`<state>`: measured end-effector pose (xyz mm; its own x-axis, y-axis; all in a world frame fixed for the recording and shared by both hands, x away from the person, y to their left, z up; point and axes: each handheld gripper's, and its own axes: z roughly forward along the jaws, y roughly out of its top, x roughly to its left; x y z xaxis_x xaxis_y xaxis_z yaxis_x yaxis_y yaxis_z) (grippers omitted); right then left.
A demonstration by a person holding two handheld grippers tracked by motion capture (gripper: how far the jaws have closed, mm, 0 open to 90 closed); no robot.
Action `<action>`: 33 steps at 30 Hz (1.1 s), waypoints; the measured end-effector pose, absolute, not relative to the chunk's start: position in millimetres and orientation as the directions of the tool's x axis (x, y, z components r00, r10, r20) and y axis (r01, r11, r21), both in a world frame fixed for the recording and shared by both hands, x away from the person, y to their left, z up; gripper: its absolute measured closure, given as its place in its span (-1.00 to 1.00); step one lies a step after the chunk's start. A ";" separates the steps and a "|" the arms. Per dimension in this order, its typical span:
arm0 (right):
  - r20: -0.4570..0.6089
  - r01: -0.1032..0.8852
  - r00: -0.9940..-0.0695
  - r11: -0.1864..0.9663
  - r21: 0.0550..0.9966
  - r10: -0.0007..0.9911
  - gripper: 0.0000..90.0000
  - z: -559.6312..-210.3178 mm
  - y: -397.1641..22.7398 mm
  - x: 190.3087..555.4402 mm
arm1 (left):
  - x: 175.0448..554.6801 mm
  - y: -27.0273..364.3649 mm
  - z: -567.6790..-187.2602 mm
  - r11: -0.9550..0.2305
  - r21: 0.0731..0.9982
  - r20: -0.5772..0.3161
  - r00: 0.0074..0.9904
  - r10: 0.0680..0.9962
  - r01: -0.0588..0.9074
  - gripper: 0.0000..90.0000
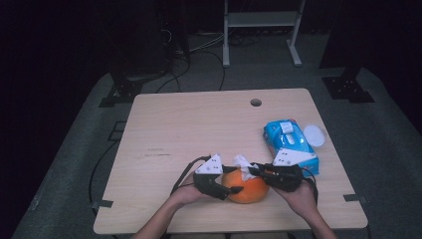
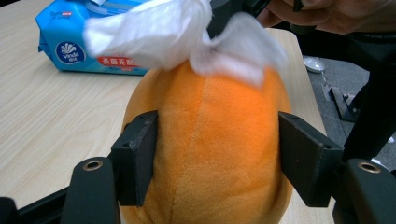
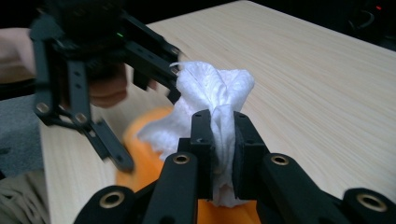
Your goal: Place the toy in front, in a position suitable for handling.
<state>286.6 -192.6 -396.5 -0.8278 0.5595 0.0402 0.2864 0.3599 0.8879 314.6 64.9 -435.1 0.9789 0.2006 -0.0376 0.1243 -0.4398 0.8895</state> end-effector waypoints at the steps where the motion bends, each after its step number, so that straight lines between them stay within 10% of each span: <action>1: 0.047 0.299 -0.820 0.356 0.886 0.571 0.79 -398.1 -197.2 286.7 | 314.8 65.1 -435.2 -0.438 0.890 -0.040 0.979 0.201 0.126 -0.26; 16: 0.060 0.358 -0.758 0.337 0.871 0.649 0.79 -410.5 -237.4 280.3 | 313.7 62.1 -434.8 -0.429 0.894 -0.043 0.978 0.204 0.129 -0.27; 33: -0.028 0.247 -0.825 0.405 0.881 0.564 0.78 -391.5 -180.4 279.7 | 314.1 60.8 -435.1 -0.429 0.892 -0.054 0.976 0.211 0.141 -0.31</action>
